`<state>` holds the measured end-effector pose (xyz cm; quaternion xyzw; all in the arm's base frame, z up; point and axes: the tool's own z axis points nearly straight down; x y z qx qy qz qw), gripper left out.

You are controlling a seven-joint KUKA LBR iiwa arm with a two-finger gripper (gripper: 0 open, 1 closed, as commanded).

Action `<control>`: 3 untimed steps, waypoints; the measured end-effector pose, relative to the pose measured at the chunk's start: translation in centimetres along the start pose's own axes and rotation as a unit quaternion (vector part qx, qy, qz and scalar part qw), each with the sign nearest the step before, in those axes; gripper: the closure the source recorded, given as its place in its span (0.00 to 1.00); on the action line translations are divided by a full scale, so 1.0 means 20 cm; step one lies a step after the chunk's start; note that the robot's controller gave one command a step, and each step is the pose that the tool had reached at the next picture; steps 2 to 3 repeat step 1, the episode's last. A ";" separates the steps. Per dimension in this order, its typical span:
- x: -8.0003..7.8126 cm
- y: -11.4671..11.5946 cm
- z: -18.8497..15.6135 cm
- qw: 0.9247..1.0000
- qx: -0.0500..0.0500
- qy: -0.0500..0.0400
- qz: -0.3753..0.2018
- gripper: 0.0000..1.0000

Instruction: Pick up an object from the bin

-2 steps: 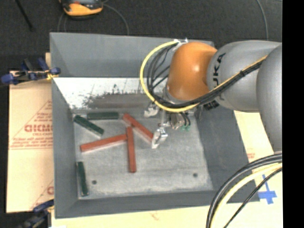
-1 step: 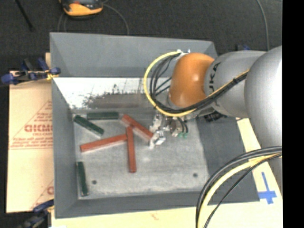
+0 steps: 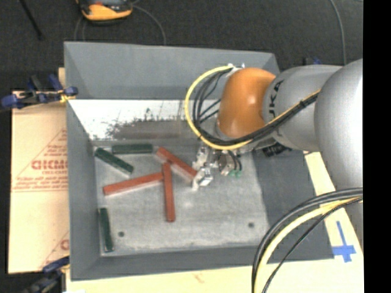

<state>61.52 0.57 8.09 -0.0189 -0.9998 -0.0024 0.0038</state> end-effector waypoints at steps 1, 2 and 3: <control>-0.08 -0.09 -0.97 1.000 0.004 -0.010 -0.030 1.00; -0.08 -0.09 -0.97 1.000 0.004 -0.010 -0.030 1.00; -0.08 -0.09 -0.97 1.000 0.004 -0.010 -0.030 1.00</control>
Offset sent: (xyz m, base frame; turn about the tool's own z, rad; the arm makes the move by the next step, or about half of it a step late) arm 0.0000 0.0000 0.0000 0.0000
